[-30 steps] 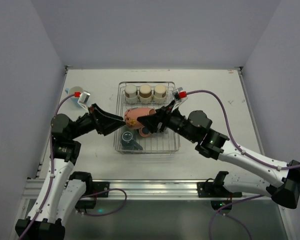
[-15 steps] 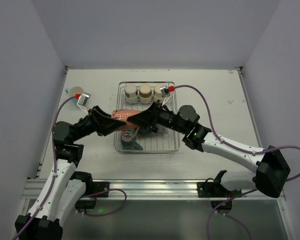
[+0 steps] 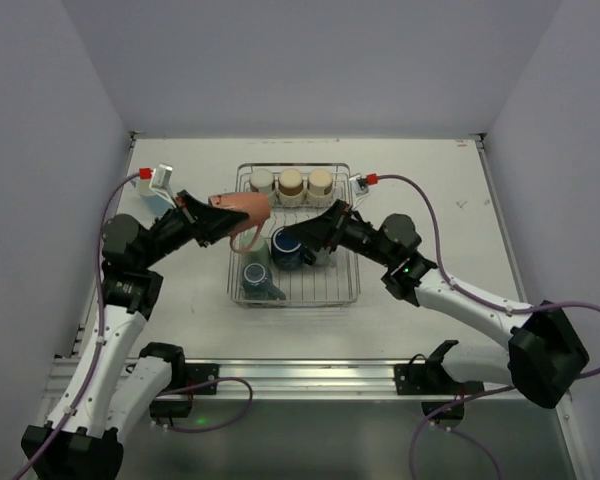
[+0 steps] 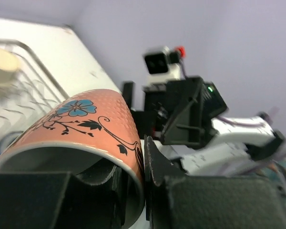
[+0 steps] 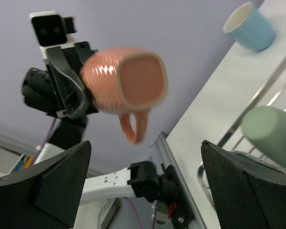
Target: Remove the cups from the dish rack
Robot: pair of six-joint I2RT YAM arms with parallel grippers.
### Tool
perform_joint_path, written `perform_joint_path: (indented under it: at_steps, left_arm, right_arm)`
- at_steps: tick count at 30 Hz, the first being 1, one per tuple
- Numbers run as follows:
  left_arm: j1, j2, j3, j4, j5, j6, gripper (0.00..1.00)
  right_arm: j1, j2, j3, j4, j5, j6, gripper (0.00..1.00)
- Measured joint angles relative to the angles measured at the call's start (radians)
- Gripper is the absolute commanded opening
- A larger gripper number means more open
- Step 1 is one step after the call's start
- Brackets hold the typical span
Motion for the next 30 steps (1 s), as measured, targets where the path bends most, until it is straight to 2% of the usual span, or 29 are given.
perform_joint_path:
  at_steps: [4,11,16,21,30]
  left_arm:
    - [0.0,0.084,0.252,-0.317,-0.216,0.243,0.0]
    - [0.0,0.318,0.555,-0.637,-0.656,0.541,0.0]
    - [0.001,0.587,0.618,-0.727,-0.858,0.647,0.0]
    - [0.001,0.824,0.64,-0.819,-0.98,0.708,0.0]
    - [0.001,1.094,0.757,-0.827,-1.089,0.774,0.0]
  right_arm:
    - [-0.087,-0.1,-0.063,-0.027,0.001,-0.014,0.99]
    - [-0.093,-0.246,-0.067,-0.243,0.026,-0.187,0.99]
    - [-0.093,-0.267,-0.033,-0.439,0.067,-0.336,0.99]
    - [-0.093,-0.265,-0.006,-0.566,0.073,-0.455,0.99]
    - [-0.077,-0.229,0.006,-0.669,0.079,-0.552,0.99]
